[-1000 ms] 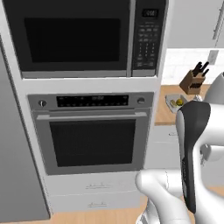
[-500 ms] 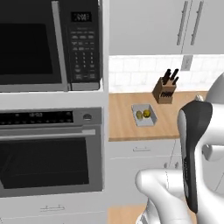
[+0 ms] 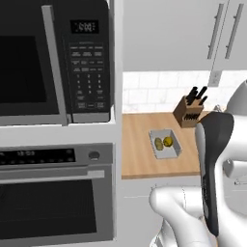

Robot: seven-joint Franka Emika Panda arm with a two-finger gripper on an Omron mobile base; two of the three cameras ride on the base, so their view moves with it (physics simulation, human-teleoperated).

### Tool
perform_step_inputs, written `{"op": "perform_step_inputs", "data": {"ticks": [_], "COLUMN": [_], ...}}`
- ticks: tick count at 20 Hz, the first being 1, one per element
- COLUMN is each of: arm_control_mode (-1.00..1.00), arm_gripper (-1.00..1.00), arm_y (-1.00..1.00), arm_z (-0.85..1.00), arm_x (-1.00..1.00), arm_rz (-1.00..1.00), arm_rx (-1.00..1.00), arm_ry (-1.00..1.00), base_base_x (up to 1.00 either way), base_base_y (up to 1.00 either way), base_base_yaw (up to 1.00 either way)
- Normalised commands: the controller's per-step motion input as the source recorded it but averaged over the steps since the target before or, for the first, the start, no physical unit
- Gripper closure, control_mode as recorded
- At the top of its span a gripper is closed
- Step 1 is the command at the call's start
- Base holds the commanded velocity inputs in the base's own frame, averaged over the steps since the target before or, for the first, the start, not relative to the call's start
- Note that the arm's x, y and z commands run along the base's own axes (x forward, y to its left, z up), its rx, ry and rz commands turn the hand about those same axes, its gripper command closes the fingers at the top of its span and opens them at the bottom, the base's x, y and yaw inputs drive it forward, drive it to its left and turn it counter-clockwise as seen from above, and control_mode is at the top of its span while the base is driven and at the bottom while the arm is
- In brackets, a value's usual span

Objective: Take the meat container that has the fish and place it on the second highest rack of the freezer. Then take the vegetable container that has the potato and lemon and place it on the highest rack of the freezer.

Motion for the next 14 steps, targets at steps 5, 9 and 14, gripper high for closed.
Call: {"op": "perform_step_inputs", "data": {"ticks": [5, 9, 14], "arm_control_mode": [-1.0, -1.0, -1.0], "arm_gripper": [-1.0, -1.0, -1.0], "arm_y": [-0.02, -0.43, -0.59], "arm_z": [-0.05, -0.43, -0.3], "arm_x": [0.11, 0.74, 1.0], "arm_rz": [0.0, 0.05, 0.09], "arm_rx": [0.0, 0.01, 0.07], "arm_ry": [0.0, 0.0, 0.0], "base_base_x": [0.37, 0.0, 0.0], "base_base_y": [-0.11, 0.0, 0.0], "base_base_yaw": [0.0, 0.0, 0.0]}}
